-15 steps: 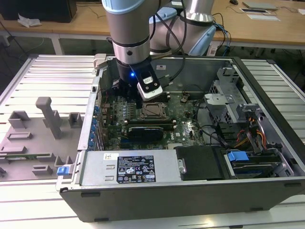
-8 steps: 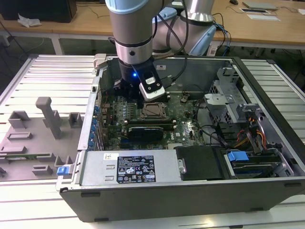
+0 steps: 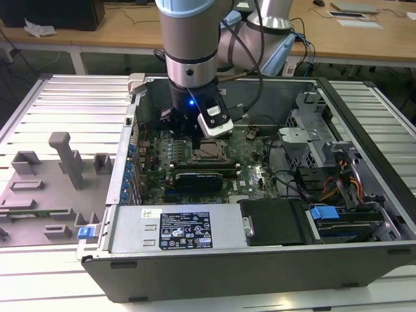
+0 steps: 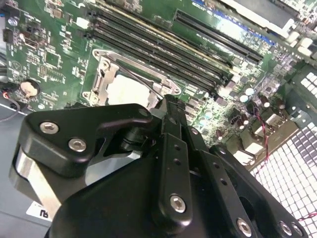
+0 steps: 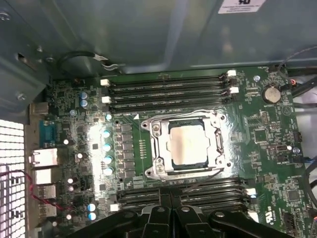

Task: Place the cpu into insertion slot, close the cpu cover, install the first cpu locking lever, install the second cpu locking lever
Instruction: 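Install the second cpu locking lever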

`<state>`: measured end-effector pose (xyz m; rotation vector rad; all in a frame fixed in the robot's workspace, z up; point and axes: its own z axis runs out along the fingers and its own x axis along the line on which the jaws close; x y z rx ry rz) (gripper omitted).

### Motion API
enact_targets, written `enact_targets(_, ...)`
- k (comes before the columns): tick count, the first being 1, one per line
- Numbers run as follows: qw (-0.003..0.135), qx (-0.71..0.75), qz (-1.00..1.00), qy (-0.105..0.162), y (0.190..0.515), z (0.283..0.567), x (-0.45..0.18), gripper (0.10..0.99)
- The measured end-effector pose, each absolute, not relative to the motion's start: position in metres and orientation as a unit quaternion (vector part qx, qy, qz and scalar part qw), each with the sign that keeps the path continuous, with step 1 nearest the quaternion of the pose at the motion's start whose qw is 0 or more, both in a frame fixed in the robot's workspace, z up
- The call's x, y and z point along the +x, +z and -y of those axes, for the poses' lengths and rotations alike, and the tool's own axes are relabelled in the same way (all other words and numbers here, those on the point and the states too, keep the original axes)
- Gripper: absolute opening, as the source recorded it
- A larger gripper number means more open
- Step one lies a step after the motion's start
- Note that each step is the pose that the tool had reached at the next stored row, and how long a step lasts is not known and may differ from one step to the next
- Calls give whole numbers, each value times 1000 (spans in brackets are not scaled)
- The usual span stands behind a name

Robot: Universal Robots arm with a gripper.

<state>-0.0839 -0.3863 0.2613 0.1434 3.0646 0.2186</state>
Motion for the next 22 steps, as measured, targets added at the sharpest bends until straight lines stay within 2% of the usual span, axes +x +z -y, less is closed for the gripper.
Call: enact_targets(22, 31, 48, -996, 75, 225, 389, -85, 106)
